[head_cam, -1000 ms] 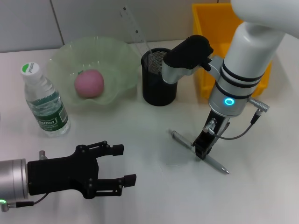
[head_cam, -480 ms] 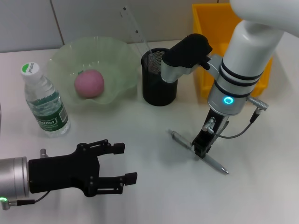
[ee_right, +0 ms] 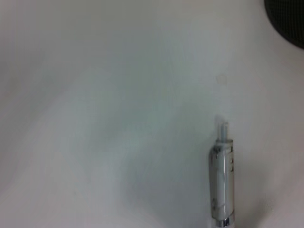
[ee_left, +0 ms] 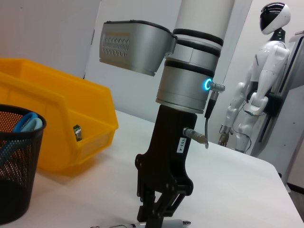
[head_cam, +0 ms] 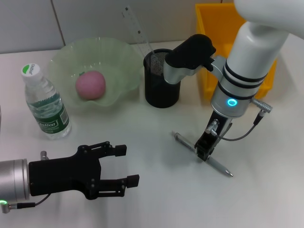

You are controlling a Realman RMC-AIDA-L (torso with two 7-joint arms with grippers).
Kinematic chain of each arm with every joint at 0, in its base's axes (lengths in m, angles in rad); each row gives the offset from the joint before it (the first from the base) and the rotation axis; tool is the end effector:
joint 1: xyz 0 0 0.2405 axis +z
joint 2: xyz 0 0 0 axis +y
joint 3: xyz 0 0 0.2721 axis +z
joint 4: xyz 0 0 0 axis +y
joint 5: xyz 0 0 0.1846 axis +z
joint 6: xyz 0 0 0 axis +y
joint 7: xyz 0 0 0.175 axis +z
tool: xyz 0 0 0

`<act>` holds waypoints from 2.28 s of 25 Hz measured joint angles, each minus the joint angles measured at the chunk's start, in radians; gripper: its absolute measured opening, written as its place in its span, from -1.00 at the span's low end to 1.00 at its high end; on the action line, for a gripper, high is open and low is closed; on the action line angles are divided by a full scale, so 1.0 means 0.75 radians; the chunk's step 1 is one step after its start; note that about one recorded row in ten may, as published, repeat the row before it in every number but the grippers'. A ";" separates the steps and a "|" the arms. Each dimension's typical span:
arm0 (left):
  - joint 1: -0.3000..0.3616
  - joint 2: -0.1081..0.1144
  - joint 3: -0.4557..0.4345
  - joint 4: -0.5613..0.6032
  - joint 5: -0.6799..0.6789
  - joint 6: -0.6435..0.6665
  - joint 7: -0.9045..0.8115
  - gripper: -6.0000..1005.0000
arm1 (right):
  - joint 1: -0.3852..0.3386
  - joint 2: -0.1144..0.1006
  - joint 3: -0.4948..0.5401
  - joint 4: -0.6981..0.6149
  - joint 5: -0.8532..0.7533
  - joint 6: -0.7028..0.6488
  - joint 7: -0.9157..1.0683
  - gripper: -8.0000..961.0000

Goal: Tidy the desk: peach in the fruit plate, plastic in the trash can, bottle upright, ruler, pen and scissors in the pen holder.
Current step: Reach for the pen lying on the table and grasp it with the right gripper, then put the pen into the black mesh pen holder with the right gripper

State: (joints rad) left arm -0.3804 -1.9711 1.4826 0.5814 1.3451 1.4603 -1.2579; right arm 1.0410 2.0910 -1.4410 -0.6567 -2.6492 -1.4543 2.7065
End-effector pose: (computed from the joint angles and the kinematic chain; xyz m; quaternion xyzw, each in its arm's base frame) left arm -0.2446 0.2689 -0.0674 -0.9466 -0.1803 -0.2652 0.0342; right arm 0.1987 0.3678 -0.0922 -0.8664 0.3768 -0.3094 0.1079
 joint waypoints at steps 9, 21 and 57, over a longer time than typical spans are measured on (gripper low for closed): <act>-0.001 0.000 -0.001 0.000 0.000 0.000 0.000 0.72 | 0.011 0.000 -0.005 0.042 0.000 0.015 -0.014 -0.51; -0.003 -0.001 -0.015 0.000 0.002 0.003 0.000 0.72 | 0.013 0.000 -0.018 0.045 0.015 0.018 -0.036 -0.44; 0.007 -0.023 -0.034 -0.012 0.002 -0.023 0.032 0.72 | -0.575 -0.015 0.319 -0.349 0.826 0.150 -1.034 -0.73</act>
State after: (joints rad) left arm -0.3751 -1.9883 1.4572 0.5722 1.3467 1.4431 -1.2340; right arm 0.6099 2.0799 -1.2020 -0.9187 -2.0299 -1.3417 1.9311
